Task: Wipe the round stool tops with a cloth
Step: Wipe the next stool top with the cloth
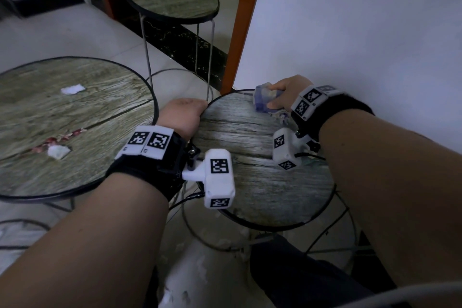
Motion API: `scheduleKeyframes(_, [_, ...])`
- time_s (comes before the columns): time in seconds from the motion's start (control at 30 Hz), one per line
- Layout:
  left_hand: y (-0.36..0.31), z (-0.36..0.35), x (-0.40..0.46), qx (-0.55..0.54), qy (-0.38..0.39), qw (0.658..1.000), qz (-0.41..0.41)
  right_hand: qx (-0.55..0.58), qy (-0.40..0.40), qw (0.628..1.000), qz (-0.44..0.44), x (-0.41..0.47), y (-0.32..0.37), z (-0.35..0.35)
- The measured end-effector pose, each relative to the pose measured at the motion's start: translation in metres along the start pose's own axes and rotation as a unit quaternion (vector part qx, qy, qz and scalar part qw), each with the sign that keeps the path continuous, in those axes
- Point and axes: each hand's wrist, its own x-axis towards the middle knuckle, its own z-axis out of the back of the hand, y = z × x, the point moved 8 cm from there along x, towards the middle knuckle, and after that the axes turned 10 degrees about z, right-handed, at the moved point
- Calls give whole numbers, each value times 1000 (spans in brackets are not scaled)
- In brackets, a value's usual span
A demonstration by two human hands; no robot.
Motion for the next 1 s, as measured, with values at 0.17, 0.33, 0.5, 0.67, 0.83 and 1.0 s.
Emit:
scheduleKeyframes(0.17, [-1,-1,1,5,4,1000,-1,10,-6,1000,-9,-8,1,-4])
scheduleKeyframes(0.33, [-2,-1,-2,10,3,1000,-5,25,-14,1000,-12,-20,-2,-7])
scheduleKeyframes(0.5, [-3,-3,-7,17,8,1000,-12,35,-19,999,-24,-34,-4,-13])
scheduleKeyframes(0.67, [-4,-3,-13,27,17,999,-16,44,-39,998,-33,-52,-7,-17])
scheduleKeyframes(0.83, [-5,-6,-24,55,40,997,-26,57,-70,995,-43,-72,-13,-18])
scheduleKeyframes(1.0, [-5,-10,-37,104,67,991,-44,65,-72,994,-49,-87,-16,-23])
